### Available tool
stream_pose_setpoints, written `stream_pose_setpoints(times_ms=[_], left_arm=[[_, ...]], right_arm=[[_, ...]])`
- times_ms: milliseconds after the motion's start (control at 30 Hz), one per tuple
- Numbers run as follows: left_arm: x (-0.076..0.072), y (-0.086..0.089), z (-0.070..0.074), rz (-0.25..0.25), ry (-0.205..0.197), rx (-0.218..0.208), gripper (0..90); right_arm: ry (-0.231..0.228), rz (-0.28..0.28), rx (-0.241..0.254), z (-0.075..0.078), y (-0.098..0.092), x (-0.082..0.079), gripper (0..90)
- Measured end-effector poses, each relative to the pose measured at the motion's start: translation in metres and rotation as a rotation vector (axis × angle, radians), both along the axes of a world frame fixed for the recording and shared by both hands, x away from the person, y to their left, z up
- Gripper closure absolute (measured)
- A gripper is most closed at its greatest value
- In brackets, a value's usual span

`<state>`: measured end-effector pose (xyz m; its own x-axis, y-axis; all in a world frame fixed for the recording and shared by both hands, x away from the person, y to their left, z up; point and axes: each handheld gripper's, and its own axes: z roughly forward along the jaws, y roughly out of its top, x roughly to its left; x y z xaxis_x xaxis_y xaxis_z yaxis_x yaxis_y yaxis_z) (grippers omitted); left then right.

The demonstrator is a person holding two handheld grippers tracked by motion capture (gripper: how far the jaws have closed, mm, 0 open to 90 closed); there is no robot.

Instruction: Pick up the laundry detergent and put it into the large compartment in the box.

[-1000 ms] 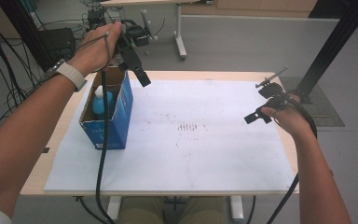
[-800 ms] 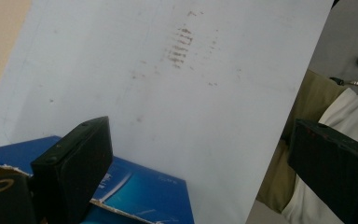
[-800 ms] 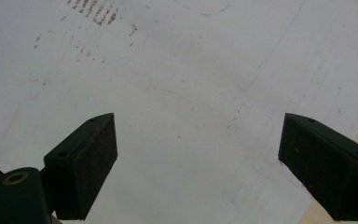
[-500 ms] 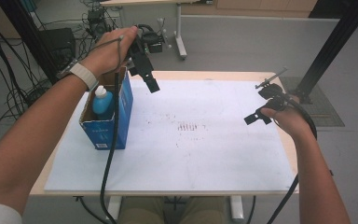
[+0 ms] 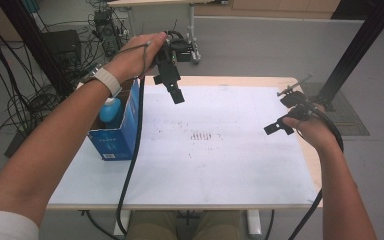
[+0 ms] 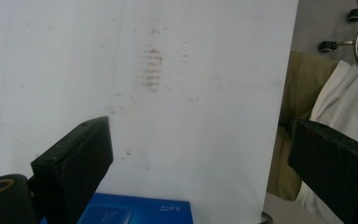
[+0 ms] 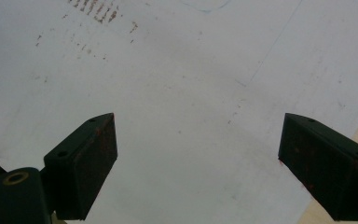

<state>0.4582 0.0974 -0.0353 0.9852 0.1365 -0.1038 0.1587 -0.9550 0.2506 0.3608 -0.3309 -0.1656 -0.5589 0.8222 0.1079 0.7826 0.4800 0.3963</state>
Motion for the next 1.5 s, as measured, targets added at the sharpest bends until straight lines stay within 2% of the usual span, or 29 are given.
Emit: stream_pose_setpoints(times_ms=[500,1000,1500], left_arm=[[-0.001,-0.022,-0.010,-0.050,-0.022,0.026,7.2],[0.000,-0.029,-0.018,-0.061,-0.041,0.034,7.0],[0.001,-0.030,-0.027,-0.065,-0.032,0.028,6.9]], right_arm=[[0.002,-0.018,0.002,0.000,-0.002,-0.002,11.6],[0.006,-0.012,0.008,-0.004,-0.004,0.002,11.6],[0.004,-0.014,0.011,-0.004,-0.004,-0.001,11.6]])
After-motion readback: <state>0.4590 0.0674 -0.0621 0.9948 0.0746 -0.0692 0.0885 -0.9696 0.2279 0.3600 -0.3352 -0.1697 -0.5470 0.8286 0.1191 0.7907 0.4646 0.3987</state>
